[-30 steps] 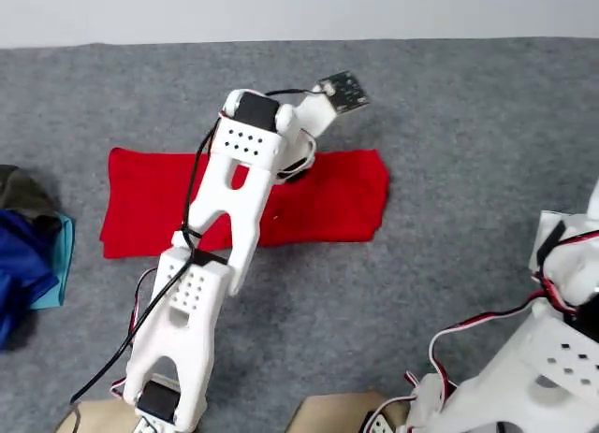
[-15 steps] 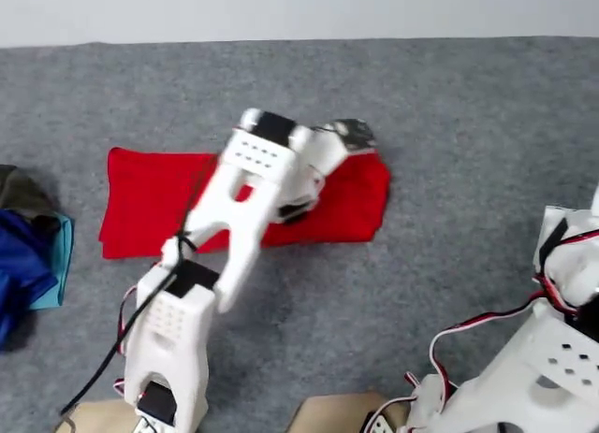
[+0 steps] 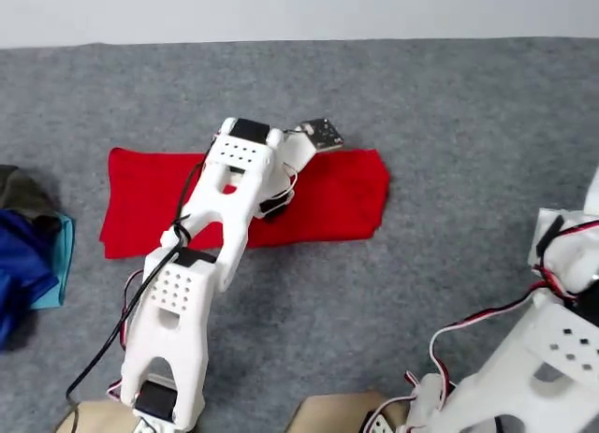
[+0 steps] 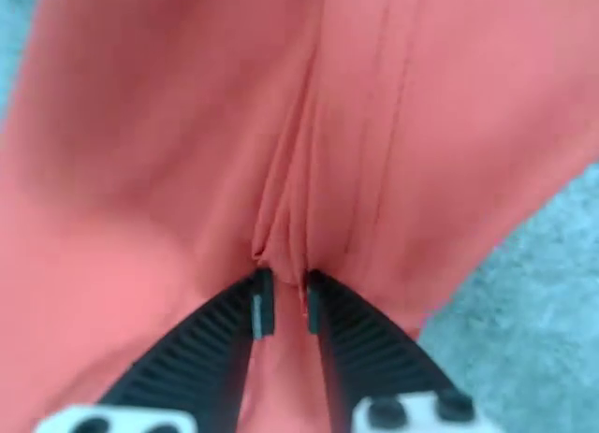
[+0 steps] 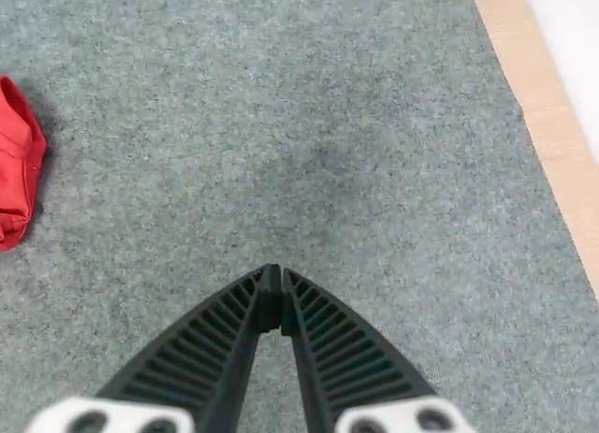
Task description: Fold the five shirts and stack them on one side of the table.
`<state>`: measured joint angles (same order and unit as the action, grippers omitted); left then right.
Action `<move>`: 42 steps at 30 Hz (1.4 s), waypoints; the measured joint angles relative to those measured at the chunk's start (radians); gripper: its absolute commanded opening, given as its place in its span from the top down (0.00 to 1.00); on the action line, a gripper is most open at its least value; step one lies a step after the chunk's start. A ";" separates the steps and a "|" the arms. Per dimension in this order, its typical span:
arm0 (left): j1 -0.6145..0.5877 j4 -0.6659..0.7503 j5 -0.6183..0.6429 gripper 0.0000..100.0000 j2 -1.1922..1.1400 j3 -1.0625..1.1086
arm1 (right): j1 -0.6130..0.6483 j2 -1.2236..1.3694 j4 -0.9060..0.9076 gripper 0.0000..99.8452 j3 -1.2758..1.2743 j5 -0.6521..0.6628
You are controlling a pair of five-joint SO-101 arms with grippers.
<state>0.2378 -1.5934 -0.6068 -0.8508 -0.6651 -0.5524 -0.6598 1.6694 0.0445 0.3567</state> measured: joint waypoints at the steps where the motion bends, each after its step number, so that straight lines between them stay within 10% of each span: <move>1: 0.000 -0.028 0.000 0.94 -0.005 -0.043 | 0.000 0.000 0.000 0.99 0.000 0.000; 17: 0.071 -0.130 0.114 0.94 -0.008 -0.304 | 0.000 0.000 -0.029 0.99 0.000 0.000; 27: -0.227 -0.133 0.381 0.86 0.095 -0.304 | 0.002 0.000 -0.029 0.99 0.000 0.000; 42: -0.638 -0.137 0.262 0.78 0.080 -0.255 | 0.100 0.000 -0.029 0.99 -0.109 0.002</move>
<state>-0.4005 -1.7300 -0.3445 -0.7710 -0.9198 -0.4526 -0.6598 1.6402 -0.0644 0.3583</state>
